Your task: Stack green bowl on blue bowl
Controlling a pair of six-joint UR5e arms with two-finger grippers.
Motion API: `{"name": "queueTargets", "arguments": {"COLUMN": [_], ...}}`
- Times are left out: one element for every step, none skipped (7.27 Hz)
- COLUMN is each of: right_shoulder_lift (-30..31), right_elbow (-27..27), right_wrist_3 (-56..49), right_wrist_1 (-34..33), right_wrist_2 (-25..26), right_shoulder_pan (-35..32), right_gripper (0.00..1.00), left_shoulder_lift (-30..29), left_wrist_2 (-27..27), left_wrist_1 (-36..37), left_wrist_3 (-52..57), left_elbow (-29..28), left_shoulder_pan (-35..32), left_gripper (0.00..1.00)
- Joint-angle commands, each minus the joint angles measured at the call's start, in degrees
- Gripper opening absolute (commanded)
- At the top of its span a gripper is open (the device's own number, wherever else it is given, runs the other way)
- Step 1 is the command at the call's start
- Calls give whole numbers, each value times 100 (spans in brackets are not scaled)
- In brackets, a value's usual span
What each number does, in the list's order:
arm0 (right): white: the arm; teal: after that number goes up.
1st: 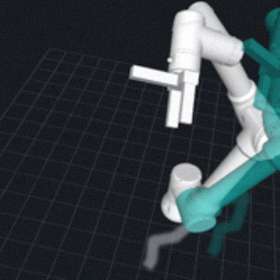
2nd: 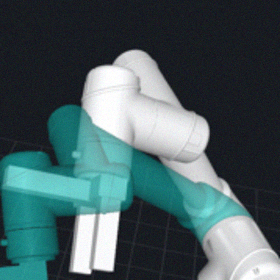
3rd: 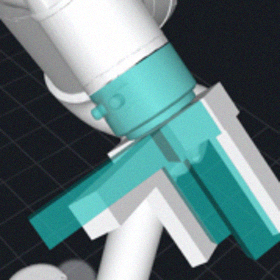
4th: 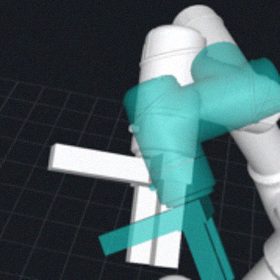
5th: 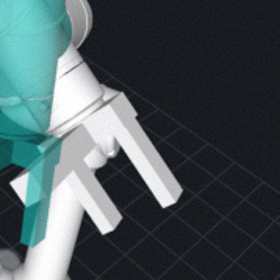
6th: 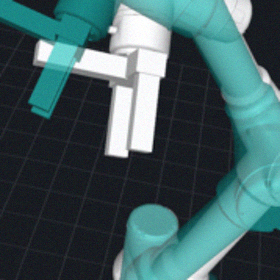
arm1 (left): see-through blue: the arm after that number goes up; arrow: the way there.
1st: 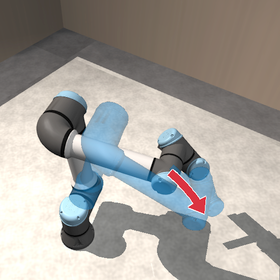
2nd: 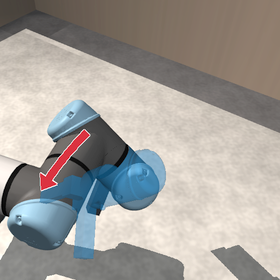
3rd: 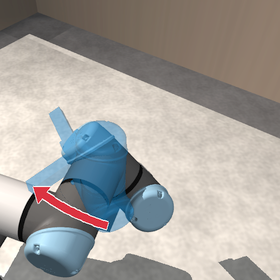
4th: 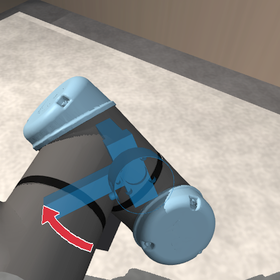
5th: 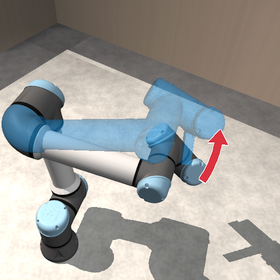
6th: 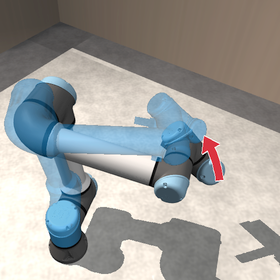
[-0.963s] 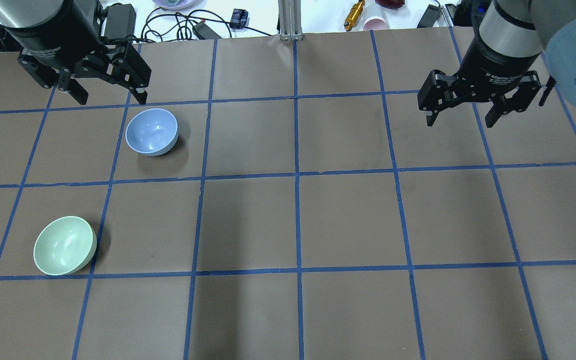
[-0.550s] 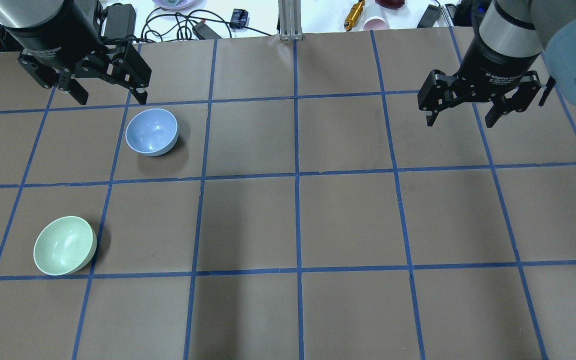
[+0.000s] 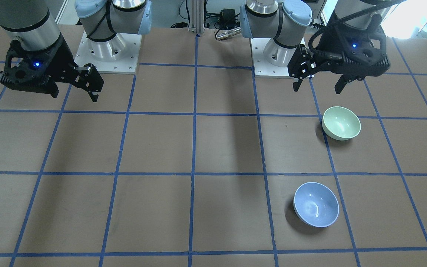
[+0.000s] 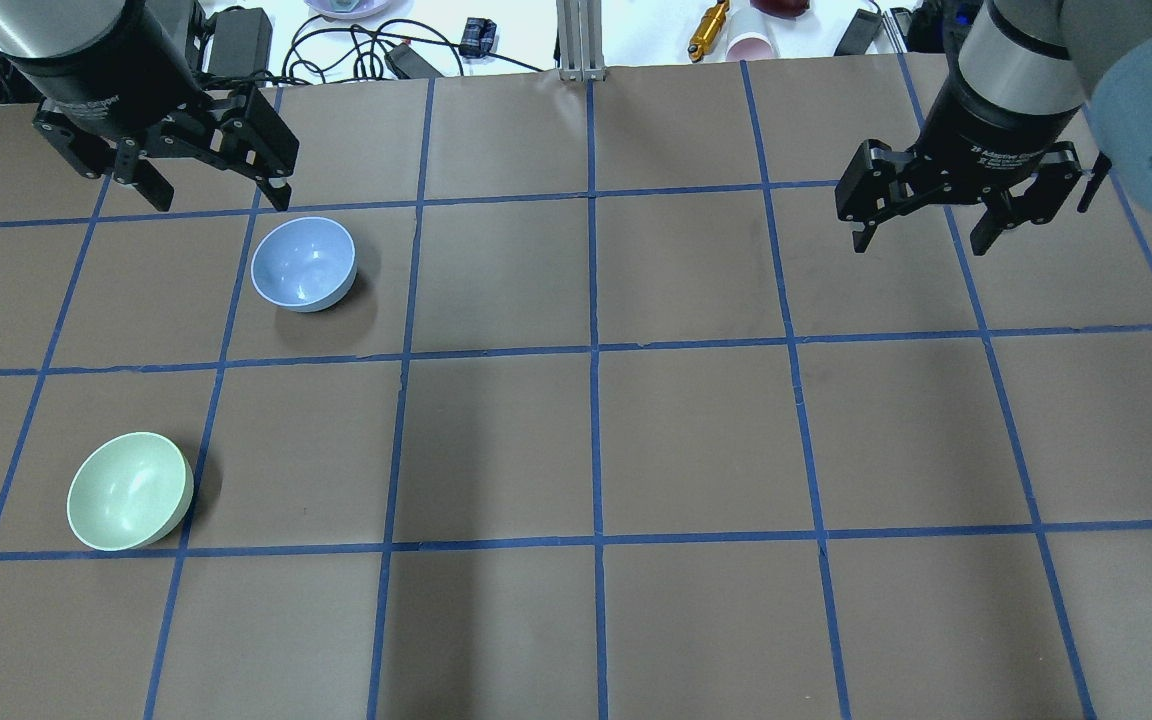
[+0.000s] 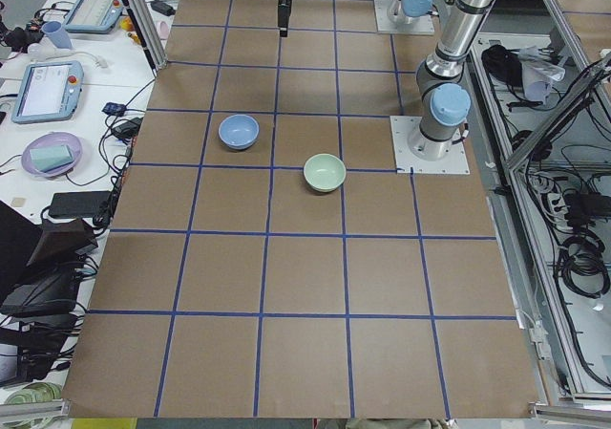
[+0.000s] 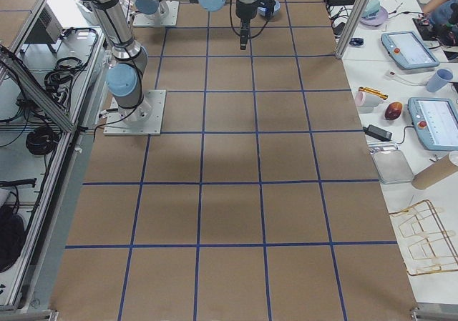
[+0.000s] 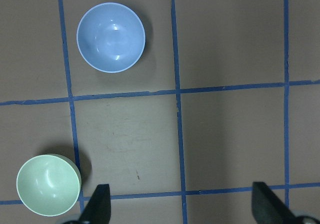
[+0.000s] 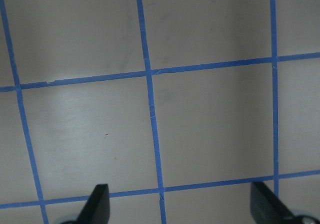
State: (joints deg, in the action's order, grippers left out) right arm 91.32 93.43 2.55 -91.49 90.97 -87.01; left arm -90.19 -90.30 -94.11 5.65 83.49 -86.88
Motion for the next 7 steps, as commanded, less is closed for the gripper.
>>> {"name": "queueTargets", "arguments": {"right_shoulder_lift": [0, 0, 0, 0, 0, 0, 0], "right_elbow": [0, 0, 0, 0, 0, 0, 0], "right_wrist_3": [0, 0, 0, 0, 0, 0, 0], "right_wrist_1": [0, 0, 0, 0, 0, 0, 0], "right_wrist_2": [0, 0, 0, 0, 0, 0, 0], "right_shoulder_pan": [0, 0, 0, 0, 0, 0, 0], "right_gripper": [100, 100, 100, 100, 100, 100, 100], "left_shoulder_lift": [-60, -17, 19, 28, -16, -16, -16], "left_wrist_2": [21, 22, 74, 74, 74, 74, 74], "left_wrist_1": [-11, 24, 33, 68, 460, 864, 1407], "left_wrist_3": [233, 948, 1486, 1953, 2384, 2797, 3306], "left_elbow": [157, 420, 649, 868, 1184, 1596, 2035], "left_shoulder_pan": [407, 862, 1397, 1829, 2242, 2620, 2981], "left_gripper": [100, 100, 100, 100, 100, 100, 100]}}
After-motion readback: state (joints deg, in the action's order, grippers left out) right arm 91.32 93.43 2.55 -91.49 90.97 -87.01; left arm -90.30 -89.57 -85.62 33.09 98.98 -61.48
